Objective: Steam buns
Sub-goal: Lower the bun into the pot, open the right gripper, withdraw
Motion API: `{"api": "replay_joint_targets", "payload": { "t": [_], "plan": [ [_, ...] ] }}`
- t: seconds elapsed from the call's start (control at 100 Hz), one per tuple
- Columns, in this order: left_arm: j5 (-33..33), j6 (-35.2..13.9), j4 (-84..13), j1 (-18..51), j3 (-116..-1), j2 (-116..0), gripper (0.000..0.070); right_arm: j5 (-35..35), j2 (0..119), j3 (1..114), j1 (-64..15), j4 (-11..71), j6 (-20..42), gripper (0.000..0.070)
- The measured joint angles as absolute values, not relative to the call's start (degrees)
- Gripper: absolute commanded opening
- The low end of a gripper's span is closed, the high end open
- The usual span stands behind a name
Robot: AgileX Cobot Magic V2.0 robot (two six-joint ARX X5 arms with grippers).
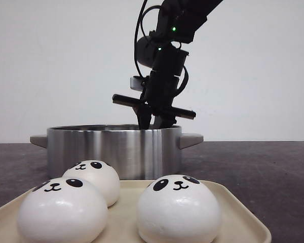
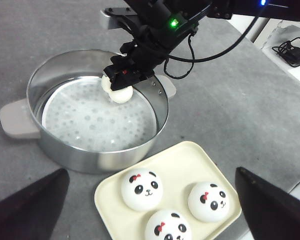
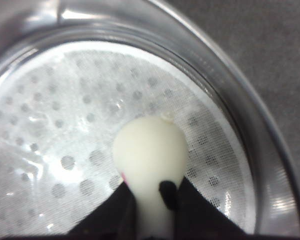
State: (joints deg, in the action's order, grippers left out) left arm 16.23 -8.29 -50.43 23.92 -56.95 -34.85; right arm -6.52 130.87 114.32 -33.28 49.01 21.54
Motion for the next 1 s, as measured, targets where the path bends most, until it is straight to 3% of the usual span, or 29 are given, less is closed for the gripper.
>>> {"api": "replay_joint_targets", "payload": {
  "t": [0.09,0.24,0.32,0.48,1.0],
  "plan": [
    [16.2,-8.3,-51.1,23.9,-56.9,-34.9,0.0677,-6.5,131.1,114.3,-33.3,49.0,21.7,0.0039],
    [16.2,-8.3,-51.0,23.9,-56.9,-34.9,0.0677,-6.5,131.1,114.3,-33.3,48.9,21.9,0.0312],
    [16.2,-8.3,-51.0,23.9,-56.9,-34.9,0.0677,-6.9,131.1,114.4,-33.3,48.8,22.1,0.0389],
    [16.2,-8.3,-51.0,23.9,-56.9,-34.9,0.0677,-6.9,131.1,114.4,-33.9,49.5,22.3,0.0425],
    [16.2,-8.3,-51.7,23.9,-56.9,-34.9,0.0677,-5.4,131.1,114.5,-33.8,48.2,26.4,0.0429]
  ]
}}
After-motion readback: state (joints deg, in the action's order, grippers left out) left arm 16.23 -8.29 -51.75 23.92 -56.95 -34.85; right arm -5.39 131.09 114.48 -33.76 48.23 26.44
